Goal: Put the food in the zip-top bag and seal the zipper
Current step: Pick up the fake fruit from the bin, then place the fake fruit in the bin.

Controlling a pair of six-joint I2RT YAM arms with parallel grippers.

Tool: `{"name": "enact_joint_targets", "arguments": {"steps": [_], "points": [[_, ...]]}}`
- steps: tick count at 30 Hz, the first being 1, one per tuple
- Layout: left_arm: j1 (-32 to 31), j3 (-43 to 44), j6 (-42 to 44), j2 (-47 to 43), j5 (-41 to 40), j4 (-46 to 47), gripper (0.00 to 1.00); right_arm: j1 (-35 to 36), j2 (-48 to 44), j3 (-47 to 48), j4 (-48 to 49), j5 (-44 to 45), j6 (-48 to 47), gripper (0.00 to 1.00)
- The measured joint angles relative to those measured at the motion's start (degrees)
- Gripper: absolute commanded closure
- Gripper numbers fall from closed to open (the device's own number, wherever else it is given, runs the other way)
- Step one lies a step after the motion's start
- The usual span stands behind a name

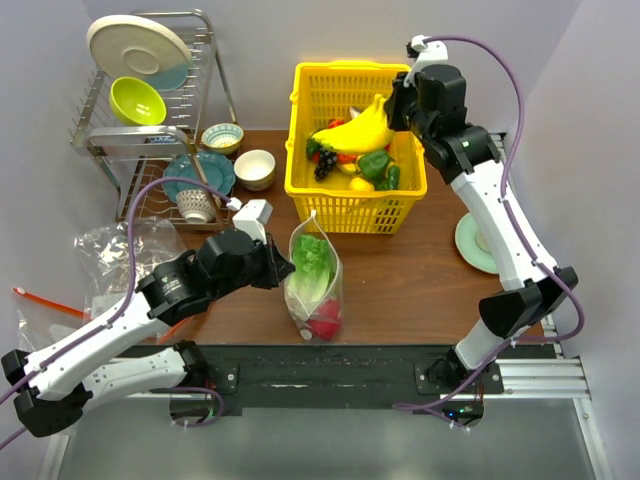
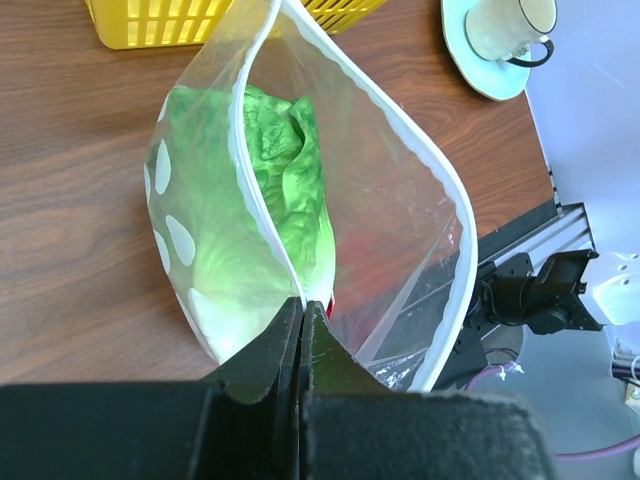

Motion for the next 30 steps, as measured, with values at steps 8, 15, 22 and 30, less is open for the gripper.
{"name": "enact_joint_targets", "arguments": {"steps": [8, 15, 22, 30], "points": [[0.02, 0.92, 0.02, 0.0, 0.0, -0.48, 1.0, 0.0, -10.23, -17.86, 6.25, -17.68, 2.03, 1.0], [0.02, 1.49, 0.42, 0.0, -0.02, -0.98, 1.0, 0.0, -26.25, -32.96, 14.36, -34.14, 5.68, 1.0], [0.0, 1.51, 0.46, 0.0, -0.04, -1.05, 1.0, 0.09, -31.71, -37.35, 15.28, -42.12, 6.78, 1.0], [0.02, 1.51, 0.44, -0.39, -0.11, -1.33, 1.0, 0.07, -23.23, -30.16, 9.22, -29.33, 7.74, 1.0]]}}
